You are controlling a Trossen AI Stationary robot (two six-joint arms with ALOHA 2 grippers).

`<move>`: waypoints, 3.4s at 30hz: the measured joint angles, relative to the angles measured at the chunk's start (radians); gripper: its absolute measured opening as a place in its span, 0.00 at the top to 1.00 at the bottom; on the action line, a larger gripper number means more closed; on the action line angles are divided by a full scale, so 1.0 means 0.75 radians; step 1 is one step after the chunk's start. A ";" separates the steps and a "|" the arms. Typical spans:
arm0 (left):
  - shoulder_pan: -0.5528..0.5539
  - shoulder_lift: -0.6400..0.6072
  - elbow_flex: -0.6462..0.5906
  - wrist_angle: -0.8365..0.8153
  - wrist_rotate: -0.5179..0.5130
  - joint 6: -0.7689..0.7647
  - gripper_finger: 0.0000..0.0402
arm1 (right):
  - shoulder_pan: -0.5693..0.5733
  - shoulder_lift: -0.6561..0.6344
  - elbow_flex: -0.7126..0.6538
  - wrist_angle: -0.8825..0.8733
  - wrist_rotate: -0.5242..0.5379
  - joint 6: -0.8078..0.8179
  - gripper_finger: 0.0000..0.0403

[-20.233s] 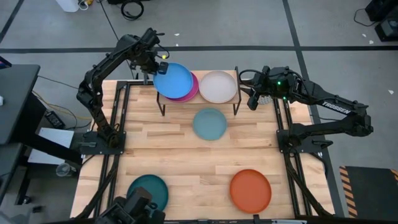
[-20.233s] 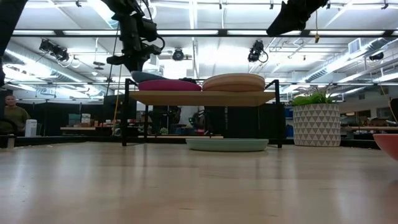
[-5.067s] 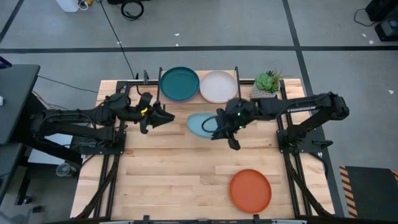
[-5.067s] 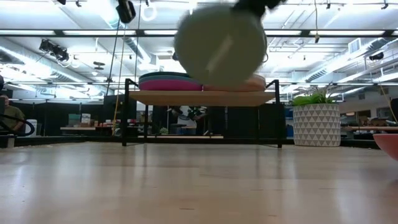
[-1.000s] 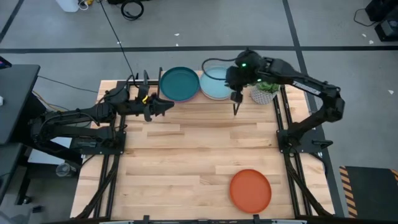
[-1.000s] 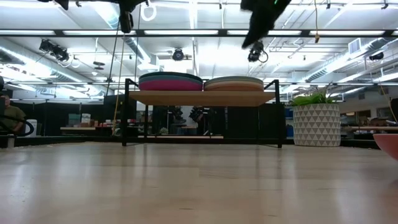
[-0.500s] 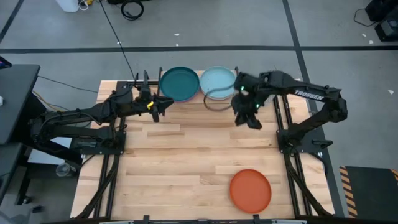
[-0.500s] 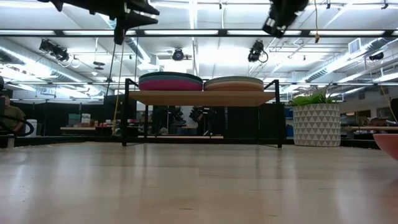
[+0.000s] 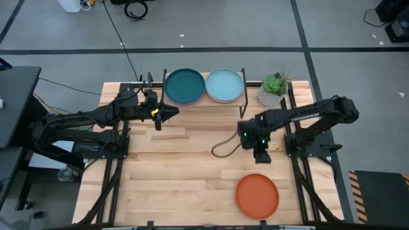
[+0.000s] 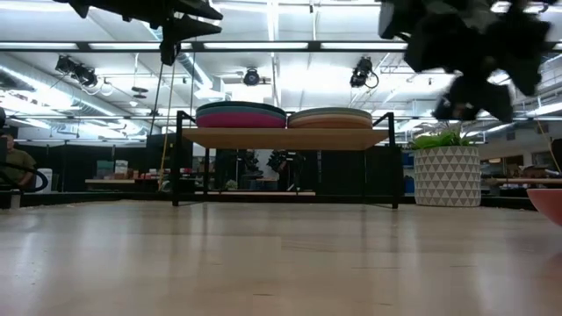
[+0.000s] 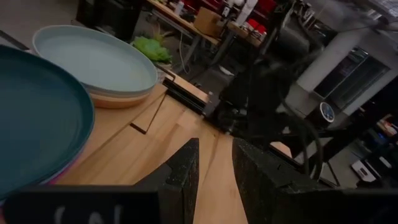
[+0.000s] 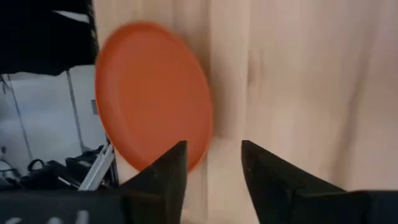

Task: Place and stack plates onto a shelf
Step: Stack the orange plate on top of the dark blue plate on the shelf

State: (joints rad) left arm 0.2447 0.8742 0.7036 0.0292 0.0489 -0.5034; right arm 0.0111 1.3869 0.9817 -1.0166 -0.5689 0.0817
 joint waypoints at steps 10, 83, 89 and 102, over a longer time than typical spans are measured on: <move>0.000 0.000 0.000 -0.012 0.029 0.001 0.74 | 0.298 0.000 -0.156 0.244 0.272 0.322 0.51; 0.138 0.394 0.576 -0.469 -0.001 -0.188 0.35 | -0.491 0.301 1.032 -0.167 0.724 0.012 0.96; 0.142 0.463 0.663 -0.477 -0.051 -0.216 0.29 | -0.594 0.434 1.267 -0.214 0.767 -0.076 0.96; 0.095 0.617 0.748 -0.512 -0.370 -0.207 0.30 | -0.672 0.544 1.484 -0.279 0.732 -0.114 0.96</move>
State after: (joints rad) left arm 0.3161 1.3369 1.2648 -0.3546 -0.2287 -0.6582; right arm -0.4933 1.7950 2.0945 -1.2255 -0.0196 -0.0040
